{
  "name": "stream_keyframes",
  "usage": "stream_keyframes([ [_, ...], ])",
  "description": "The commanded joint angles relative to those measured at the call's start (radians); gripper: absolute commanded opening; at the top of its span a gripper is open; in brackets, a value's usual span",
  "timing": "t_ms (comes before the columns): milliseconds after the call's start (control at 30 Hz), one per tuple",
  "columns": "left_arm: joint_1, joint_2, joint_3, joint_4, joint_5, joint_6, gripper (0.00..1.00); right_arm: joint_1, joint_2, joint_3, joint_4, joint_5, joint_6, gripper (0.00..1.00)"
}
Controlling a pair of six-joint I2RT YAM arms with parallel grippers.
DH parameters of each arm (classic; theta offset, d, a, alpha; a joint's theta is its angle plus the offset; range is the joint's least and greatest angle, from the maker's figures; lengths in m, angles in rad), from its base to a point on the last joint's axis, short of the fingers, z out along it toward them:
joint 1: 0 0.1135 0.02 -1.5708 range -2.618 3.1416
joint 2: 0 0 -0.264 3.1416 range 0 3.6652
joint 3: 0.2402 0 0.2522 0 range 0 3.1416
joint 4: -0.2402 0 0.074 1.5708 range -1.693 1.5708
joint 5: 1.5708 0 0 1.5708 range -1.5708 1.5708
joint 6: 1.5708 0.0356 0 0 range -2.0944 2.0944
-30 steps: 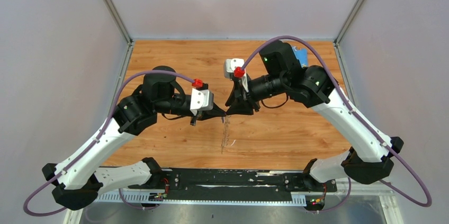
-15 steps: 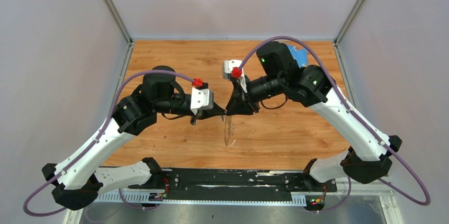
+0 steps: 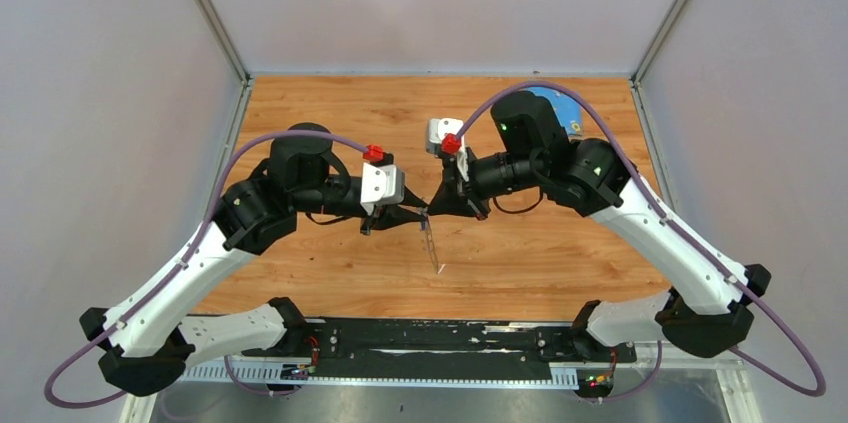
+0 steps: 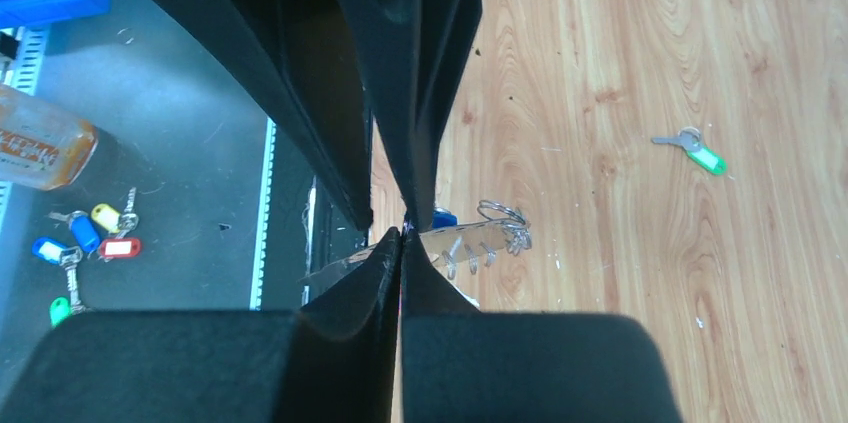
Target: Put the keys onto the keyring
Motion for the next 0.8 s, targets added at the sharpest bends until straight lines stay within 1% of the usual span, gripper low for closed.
stream_keyframes([
  [0,-0.008,-0.022,0.023,0.038,0.047,-0.024,0.32,0.005,-0.111,-0.147,0.272,0.049,0.076,0.00],
  [67,-0.008,-0.033,0.015,0.038,0.052,-0.029,0.36,0.005,-0.168,-0.247,0.386,0.043,0.117,0.00],
  [200,-0.008,-0.050,0.005,0.038,0.054,-0.026,0.36,0.003,-0.278,-0.398,0.615,0.028,0.208,0.00],
  [267,-0.008,-0.053,0.003,0.038,0.045,-0.026,0.36,0.002,-0.328,-0.454,0.694,0.019,0.234,0.00],
  [367,-0.008,-0.056,0.003,0.046,0.025,-0.009,0.36,0.002,-0.365,-0.503,0.746,0.003,0.247,0.00],
  [533,-0.008,-0.072,-0.002,0.109,-0.016,0.009,0.40,0.002,-0.400,-0.566,0.809,-0.017,0.289,0.00],
  [667,-0.008,-0.073,-0.001,0.142,-0.009,0.019,0.41,0.000,-0.409,-0.597,0.839,-0.034,0.314,0.00],
  [767,-0.008,-0.070,-0.001,0.120,0.030,0.032,0.38,0.000,-0.408,-0.605,0.884,-0.038,0.325,0.00],
])
